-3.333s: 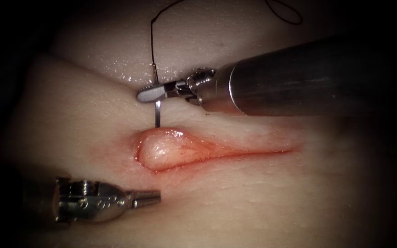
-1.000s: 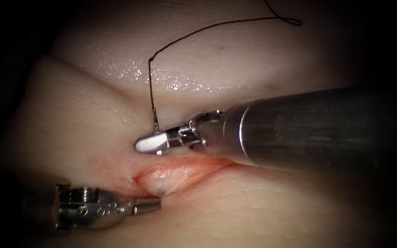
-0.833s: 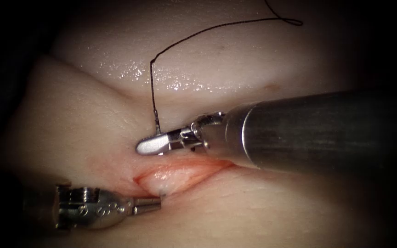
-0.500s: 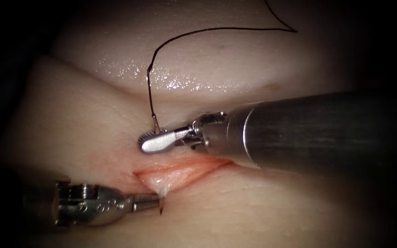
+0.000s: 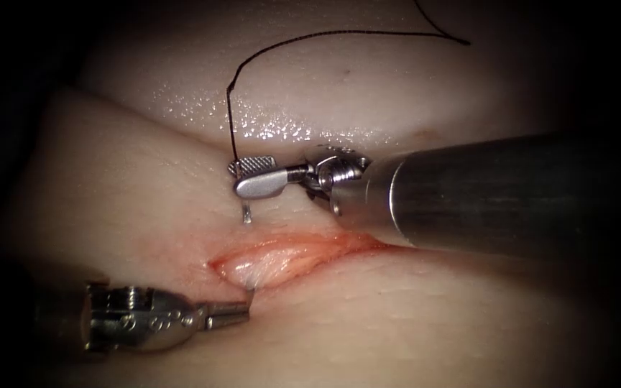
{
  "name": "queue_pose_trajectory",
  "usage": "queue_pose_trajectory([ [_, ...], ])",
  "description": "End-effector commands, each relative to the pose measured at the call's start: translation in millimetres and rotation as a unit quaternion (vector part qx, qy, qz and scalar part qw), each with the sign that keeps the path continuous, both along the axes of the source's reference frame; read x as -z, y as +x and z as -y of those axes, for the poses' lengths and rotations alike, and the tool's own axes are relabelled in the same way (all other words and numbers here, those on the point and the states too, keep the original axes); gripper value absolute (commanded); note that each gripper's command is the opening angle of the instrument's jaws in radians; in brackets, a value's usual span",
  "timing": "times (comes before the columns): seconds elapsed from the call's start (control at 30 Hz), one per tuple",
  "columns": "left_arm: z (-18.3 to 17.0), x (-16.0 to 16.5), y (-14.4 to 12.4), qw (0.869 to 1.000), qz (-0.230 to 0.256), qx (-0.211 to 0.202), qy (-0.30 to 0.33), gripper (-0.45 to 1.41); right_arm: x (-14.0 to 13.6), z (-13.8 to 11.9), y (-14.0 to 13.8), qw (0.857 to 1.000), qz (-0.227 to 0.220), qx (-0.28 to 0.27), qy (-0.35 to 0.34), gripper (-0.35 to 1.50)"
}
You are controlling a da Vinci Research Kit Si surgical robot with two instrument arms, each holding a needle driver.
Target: Wound Closure
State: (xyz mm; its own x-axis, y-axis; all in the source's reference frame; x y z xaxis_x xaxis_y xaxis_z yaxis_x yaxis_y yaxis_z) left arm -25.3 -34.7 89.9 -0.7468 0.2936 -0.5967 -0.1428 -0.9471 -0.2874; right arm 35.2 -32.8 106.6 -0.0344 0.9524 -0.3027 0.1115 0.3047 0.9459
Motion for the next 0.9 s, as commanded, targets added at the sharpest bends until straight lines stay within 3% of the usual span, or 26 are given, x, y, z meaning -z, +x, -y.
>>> queue_pose_trajectory([
  [0.03, 0.6, -0.6, -0.6, 1.000, 0.001, -0.001, 0.001, -0.45, -0.5, 0.4, 1.0, 1.000, -0.001, 0.000, -0.004, 1.18],
  [0.3, 0.6, -0.6, -0.5, 1.000, 0.001, -0.001, 0.001, -0.45, -0.2, 0.8, 2.0, 1.000, 0.005, 0.017, -0.026, 1.16],
  [0.4, 0.6, -0.6, -0.5, 1.000, 0.001, -0.001, 0.001, -0.45, 0.1, 0.7, 2.1, 0.999, 0.008, 0.018, -0.030, 1.01],
  [0.43, 0.6, -0.6, -0.5, 1.000, 0.001, -0.001, 0.001, -0.45, 0.2, 0.6, 2.1, 0.999, 0.010, 0.019, -0.039, 0.79],
  [0.47, 0.6, -0.6, -0.5, 1.000, 0.001, -0.001, 0.001, -0.45, 0.3, 0.6, 2.0, 0.999, 0.015, 0.023, -0.045, 0.46],
  [0.5, 0.6, -0.6, -0.5, 1.000, 0.001, -0.001, 0.001, -0.45, 0.4, 0.4, 1.9, 0.998, 0.023, 0.032, -0.052, -0.05],
  [0.53, 0.6, -0.6, -0.5, 1.000, 0.001, -0.001, 0.001, -0.45, 0.5, 0.3, 1.8, 0.997, 0.032, 0.035, -0.061, -0.33],
  [0.7, 0.7, -0.5, -0.3, 1.000, 0.001, -0.002, 0.001, -0.45, 0.9, -0.2, 1.5, 0.995, 0.068, 0.023, -0.065, -0.35],
  [0.77, 0.7, -0.5, -0.2, 1.000, 0.002, -0.003, 0.001, -0.45, 0.8, -0.1, 1.5, 0.993, 0.101, 0.035, -0.055, -0.35],
  [0.9, 0.6, -0.6, -0.2, 1.000, 0.002, -0.003, 0.001, -0.45, 1.0, 0.8, 1.7, 0.993, 0.093, 0.045, -0.049, -0.35],
])
